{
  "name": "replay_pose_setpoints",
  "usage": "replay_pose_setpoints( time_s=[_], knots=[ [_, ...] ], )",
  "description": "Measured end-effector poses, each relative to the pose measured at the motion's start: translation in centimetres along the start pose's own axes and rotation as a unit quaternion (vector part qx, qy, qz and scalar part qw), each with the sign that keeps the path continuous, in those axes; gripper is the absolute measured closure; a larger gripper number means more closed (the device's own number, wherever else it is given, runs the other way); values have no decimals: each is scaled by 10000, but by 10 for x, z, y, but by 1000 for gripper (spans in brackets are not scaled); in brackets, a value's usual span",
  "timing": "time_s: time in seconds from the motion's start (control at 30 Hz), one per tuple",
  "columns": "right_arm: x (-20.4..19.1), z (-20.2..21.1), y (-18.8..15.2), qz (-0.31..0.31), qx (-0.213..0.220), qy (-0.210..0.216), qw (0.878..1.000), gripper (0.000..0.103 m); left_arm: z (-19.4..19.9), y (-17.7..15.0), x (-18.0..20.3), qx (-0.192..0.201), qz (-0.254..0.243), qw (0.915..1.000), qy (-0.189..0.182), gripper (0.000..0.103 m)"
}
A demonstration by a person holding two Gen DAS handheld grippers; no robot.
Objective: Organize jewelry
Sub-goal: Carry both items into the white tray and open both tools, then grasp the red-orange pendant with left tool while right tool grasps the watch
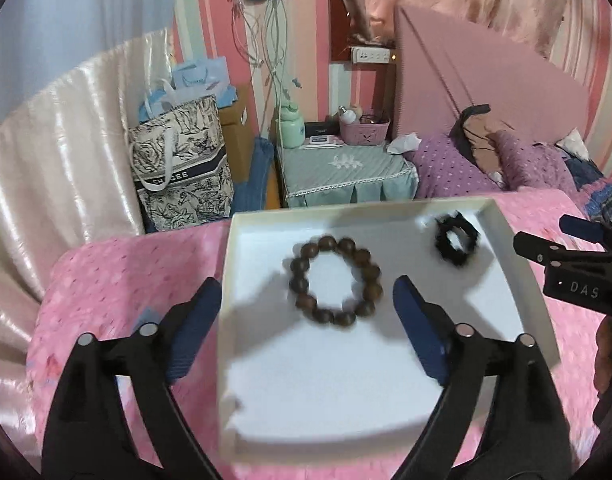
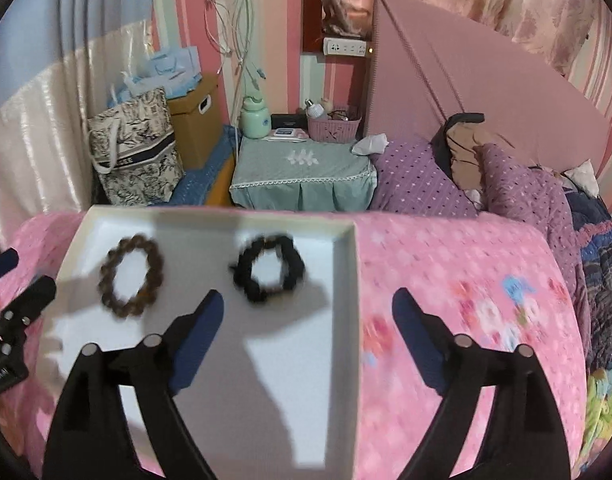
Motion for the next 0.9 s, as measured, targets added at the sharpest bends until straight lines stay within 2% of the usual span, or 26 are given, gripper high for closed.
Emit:
replay_pose_setpoints(
  time_s=[0.13,0.3,0.47,0.77,0.9],
  knots=[
    [12,30,-36,52,64,3,10000,14,40,-31,3,127,-36,9999,54,4],
    [31,66,-84,-21,269,-36,9996,14,78,-77,4,219,-3,9997,117,4],
    [45,80,-118,-222,194,-145,9995,14,99,-114,1,162,168,9997,77,3],
    [59,83,-172,-506,115,-202,9984,14,99,-161,-12,-107,625,9979,-103,3],
    [61,74,-190,-483,10,-255,9985,14,86,-178,-16,-204,621,9979,15,3]
  ],
)
Point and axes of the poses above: each gripper's, at about its wrist camera, not at the fingertips, and z roughly against the way its jaws point, x to its right, y to its top, the point moved 4 cm from there along -z, roughly the way its jaws point, and after that the axes turned 2 degrees about -y, right-handed, at the moved point
